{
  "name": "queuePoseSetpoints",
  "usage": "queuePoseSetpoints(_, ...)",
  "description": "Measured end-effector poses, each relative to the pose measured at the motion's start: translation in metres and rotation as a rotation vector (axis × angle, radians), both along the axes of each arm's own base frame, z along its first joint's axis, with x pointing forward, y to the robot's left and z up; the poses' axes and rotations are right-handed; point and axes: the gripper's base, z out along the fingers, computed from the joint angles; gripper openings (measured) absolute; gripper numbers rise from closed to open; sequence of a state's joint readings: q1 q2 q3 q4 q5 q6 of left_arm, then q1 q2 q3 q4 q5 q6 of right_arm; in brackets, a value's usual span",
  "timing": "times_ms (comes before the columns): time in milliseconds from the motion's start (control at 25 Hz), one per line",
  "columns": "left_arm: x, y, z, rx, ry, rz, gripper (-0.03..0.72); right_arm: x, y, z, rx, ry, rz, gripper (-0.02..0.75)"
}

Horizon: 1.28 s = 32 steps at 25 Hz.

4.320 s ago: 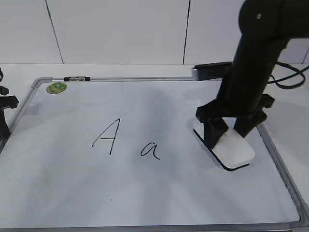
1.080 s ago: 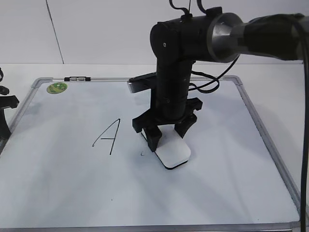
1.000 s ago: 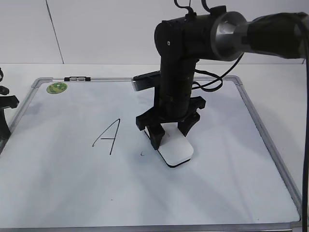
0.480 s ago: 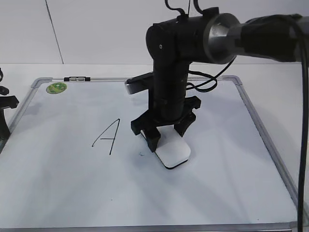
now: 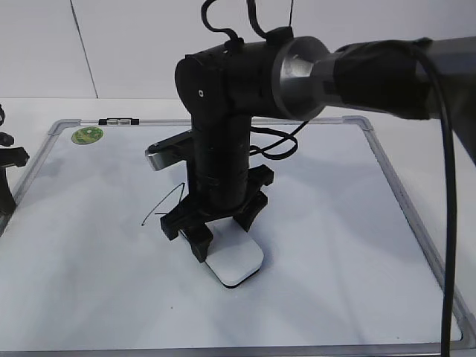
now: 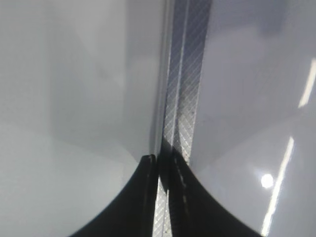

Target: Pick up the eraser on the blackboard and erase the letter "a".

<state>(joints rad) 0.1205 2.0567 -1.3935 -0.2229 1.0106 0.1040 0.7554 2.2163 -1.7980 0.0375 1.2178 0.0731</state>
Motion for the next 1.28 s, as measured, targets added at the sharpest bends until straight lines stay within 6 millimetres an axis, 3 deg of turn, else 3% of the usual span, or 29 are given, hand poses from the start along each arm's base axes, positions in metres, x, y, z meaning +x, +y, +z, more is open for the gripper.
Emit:
queuePoseSetpoints(480, 0.000, 0.000, 0.000, 0.000, 0.001, 0.000, 0.020, 0.003, -0.005, 0.006, -0.015, -0.036, 0.001, 0.552)
queuePoseSetpoints(880, 0.000, 0.000, 0.000, -0.002, 0.002, 0.000, 0.020, 0.006, -0.024, 0.067, -0.045, -0.251, -0.026, 0.552)
queuePoseSetpoints(1120, 0.000, 0.000, 0.000, -0.002, 0.002, 0.001, 0.020, 0.022, -0.047, 0.088, -0.066, -0.343, -0.133, 0.552)
queuePoseSetpoints(1280, 0.000, 0.000, 0.000, -0.002, 0.002, 0.001, 0.020, 0.046, -0.078, 0.095, -0.075, -0.369, -0.248, 0.552)
